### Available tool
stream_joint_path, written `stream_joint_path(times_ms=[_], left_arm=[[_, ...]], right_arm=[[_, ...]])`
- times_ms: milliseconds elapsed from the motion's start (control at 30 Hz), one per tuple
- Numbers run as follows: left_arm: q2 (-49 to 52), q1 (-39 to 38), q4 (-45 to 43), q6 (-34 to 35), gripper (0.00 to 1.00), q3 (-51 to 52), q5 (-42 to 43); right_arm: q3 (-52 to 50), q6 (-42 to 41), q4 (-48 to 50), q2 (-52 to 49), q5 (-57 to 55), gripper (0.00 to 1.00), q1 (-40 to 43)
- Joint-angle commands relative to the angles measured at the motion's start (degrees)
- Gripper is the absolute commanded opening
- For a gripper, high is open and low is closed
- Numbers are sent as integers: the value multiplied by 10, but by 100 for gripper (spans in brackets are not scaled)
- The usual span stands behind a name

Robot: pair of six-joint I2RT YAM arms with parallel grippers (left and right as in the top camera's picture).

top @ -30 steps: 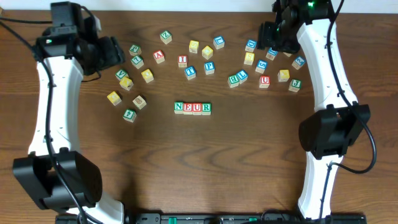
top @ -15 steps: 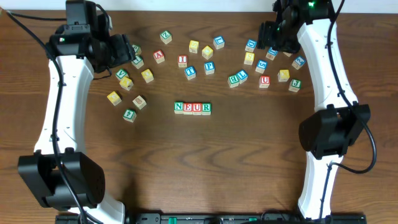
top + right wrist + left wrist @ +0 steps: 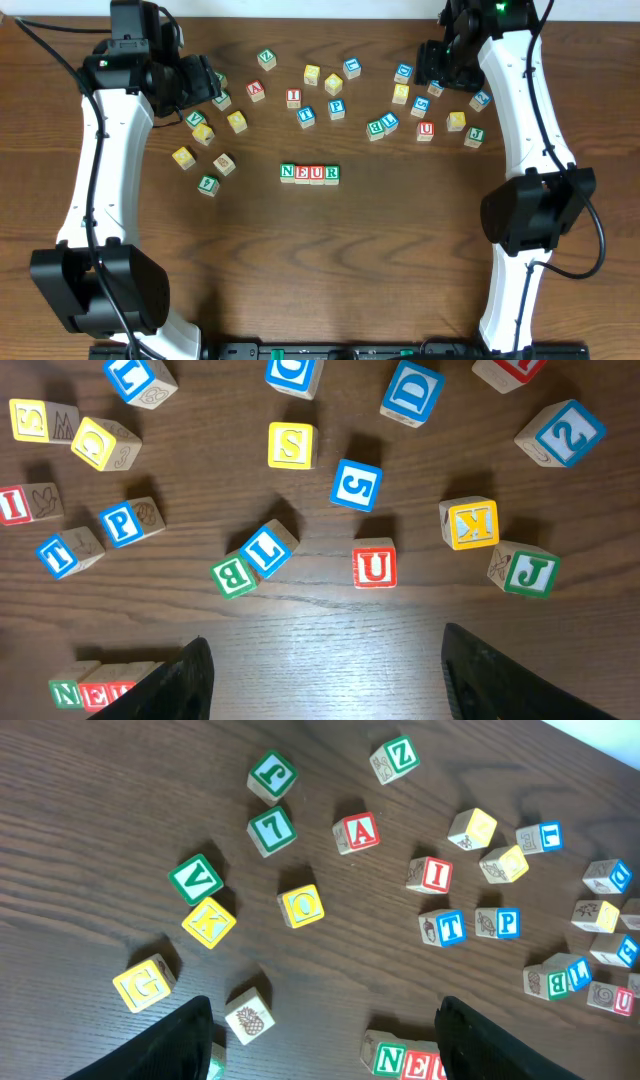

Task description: Spell out NEURIPS

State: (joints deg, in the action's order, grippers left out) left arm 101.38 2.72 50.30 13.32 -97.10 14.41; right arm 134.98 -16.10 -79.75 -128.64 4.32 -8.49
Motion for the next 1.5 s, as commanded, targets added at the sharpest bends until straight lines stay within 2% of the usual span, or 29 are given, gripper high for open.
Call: stream_joint_path(times_ms=[0,1267,1467], left_arm=[[2,-1,-1,1,70,-6,-16],[2,-1,-1,-1,71,-6,-37],[2,-1,-4,-1,71,-6,-50]], right_arm=[[7,-6,-2,9,3,68,-8],[7,-5,37,9,-16,67,-9],[7,6,73,0,31,66,-27]])
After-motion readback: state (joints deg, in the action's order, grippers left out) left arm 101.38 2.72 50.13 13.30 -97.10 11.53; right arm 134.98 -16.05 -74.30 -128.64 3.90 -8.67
